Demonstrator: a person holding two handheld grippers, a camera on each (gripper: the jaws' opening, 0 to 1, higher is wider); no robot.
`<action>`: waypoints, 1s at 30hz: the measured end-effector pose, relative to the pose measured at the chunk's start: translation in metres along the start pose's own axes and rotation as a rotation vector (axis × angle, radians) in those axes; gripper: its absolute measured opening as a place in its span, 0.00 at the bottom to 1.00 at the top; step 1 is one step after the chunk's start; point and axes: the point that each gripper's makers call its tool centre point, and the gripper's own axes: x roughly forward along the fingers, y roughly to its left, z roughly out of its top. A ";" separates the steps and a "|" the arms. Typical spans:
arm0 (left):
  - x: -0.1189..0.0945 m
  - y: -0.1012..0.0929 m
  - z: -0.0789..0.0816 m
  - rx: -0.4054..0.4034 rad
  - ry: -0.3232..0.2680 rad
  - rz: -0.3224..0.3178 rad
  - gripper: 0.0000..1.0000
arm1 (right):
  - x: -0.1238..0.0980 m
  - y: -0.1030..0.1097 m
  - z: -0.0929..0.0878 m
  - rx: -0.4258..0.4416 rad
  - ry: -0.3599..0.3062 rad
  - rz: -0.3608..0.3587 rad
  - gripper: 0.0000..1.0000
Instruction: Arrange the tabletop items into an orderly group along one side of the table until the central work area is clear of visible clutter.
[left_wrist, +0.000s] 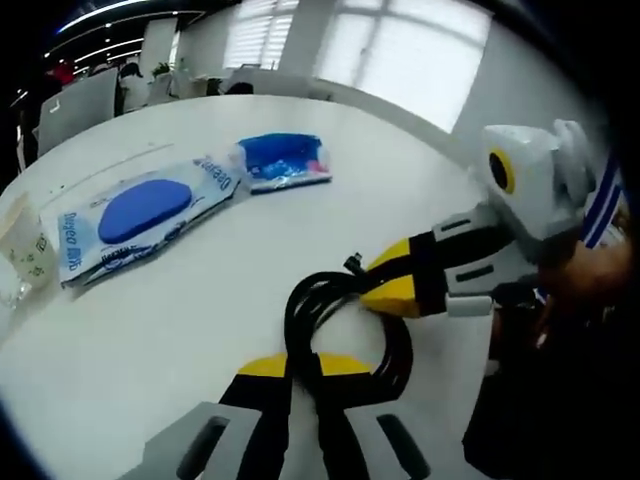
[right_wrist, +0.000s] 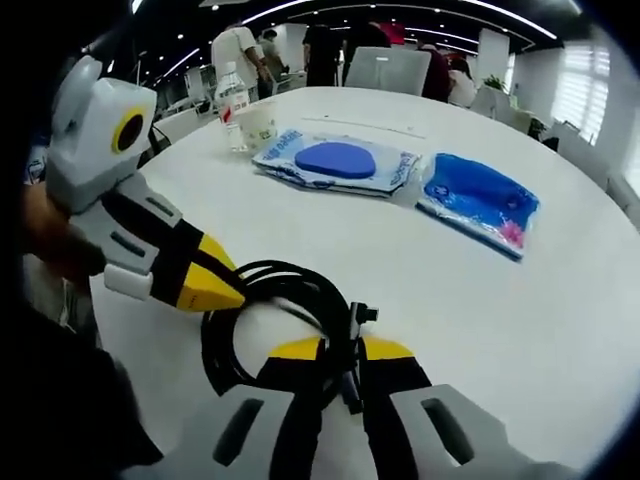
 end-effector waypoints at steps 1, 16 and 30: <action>-0.002 -0.001 0.001 0.002 -0.001 -0.004 0.04 | -0.001 0.000 0.000 0.000 -0.001 -0.001 0.08; -0.018 -0.006 0.037 0.011 -0.053 -0.013 0.02 | -0.025 -0.012 0.029 0.022 -0.055 -0.017 0.07; -0.008 0.007 0.074 0.012 -0.081 -0.004 0.02 | -0.013 -0.042 0.057 0.010 -0.079 -0.028 0.07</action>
